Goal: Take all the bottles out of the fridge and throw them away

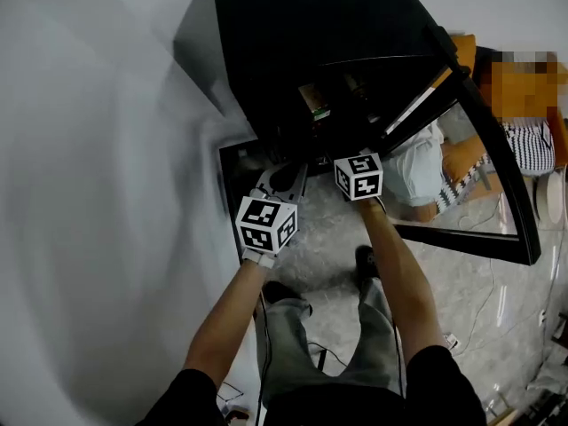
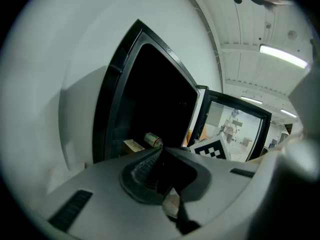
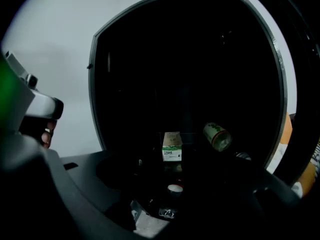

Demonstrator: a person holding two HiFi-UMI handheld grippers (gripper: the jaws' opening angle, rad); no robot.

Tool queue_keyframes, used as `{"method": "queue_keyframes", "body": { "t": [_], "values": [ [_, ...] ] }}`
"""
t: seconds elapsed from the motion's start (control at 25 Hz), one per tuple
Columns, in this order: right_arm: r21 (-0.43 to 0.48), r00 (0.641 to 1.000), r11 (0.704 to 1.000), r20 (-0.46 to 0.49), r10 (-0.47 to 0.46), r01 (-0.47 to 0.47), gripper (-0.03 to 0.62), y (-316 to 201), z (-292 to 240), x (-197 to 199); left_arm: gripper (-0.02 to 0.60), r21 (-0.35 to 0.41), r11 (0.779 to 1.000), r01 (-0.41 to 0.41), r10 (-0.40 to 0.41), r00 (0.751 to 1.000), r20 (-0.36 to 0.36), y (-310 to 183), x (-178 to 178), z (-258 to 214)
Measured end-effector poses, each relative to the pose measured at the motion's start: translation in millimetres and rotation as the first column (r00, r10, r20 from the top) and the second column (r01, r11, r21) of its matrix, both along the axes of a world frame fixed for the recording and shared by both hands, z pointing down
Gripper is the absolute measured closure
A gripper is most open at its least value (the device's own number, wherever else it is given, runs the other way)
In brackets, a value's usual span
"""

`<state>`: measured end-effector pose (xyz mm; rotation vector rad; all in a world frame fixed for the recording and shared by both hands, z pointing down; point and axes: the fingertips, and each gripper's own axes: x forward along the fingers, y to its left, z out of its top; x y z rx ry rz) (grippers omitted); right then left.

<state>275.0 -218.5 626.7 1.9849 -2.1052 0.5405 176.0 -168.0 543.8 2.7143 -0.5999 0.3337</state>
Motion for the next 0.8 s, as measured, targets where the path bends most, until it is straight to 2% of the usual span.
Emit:
{"method": "queue_keyframes", "body": {
  "t": [0.08, 0.24, 0.44, 0.8],
  "values": [
    [-0.010, 1.000, 1.000, -0.006, 0.012, -0.012, 0.313, -12.9, 8.4, 3.4, 0.578, -0.001, 1.000, -0.019, 0.019, 1.000, -0.002, -4.0, 2.6, 3.2],
    [-0.031, 0.998, 0.998, -0.019, 0.056, -0.057, 0.284, -36.2, 24.4, 12.0, 0.578, -0.002, 0.999, -0.041, 0.041, 0.999, -0.013, -12.7, 1.3, 6.8],
    [-0.073, 0.995, 0.993, -0.027, 0.092, -0.094, 0.279, -53.2, 45.7, 15.0, 0.578, -0.015, 0.999, -0.045, 0.044, 0.999, -0.013, -28.1, -4.8, 17.0],
    [-0.094, 0.991, 0.988, -0.065, 0.116, -0.122, 0.279, -73.7, 52.6, 19.7, 0.578, -0.021, 0.998, -0.066, 0.066, 0.998, -0.011, -42.0, -2.8, 27.1]
  ]
}}
